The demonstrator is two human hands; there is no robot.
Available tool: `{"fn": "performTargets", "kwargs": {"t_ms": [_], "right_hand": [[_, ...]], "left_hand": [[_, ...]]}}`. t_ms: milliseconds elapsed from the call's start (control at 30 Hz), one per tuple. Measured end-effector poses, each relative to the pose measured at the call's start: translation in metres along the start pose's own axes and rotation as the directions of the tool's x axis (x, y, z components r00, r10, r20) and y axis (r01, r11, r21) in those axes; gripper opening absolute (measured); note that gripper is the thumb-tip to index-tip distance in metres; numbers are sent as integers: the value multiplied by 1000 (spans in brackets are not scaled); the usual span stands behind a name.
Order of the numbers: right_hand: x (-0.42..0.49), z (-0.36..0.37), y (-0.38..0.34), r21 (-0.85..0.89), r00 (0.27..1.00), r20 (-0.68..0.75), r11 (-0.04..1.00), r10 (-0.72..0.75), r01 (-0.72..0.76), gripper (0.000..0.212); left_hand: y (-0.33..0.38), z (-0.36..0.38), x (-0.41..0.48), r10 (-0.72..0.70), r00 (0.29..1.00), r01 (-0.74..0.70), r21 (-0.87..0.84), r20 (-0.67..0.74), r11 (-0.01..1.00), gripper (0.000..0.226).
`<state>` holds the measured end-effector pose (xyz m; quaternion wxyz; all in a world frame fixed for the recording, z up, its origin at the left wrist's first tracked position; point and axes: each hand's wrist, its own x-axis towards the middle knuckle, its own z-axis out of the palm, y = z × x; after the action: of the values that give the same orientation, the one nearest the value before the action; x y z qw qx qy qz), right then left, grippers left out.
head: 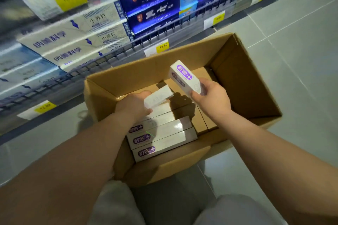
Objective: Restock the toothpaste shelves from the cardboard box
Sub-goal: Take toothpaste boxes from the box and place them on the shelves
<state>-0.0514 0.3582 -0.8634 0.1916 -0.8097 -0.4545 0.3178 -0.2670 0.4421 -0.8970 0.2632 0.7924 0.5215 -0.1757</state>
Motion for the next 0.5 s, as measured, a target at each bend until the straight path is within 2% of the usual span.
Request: {"fn": "performTargets", "kwargs": {"t_ms": [133,233,400,500], "right_hand": [[-43,-74,-64,107,992,-53,988,116,-110,40],[-81,-145,-127,198,977,-62,962,203,-187,42],[-162,-277,-236,366,966,-44,904,254,-221,34],[-208,-345,-278,425,960,-88,882,267,-206,32]], "left_hand": [[20,-90,-73,9,999,4,-259,49,966,59],[39,-174,-135,24,999,-15,-326,24,945,54],[94,-326,-242,68,997,-76,-461,-33,884,50],[132,-395,-298,110,992,-123,-547,-57,828,41]]}}
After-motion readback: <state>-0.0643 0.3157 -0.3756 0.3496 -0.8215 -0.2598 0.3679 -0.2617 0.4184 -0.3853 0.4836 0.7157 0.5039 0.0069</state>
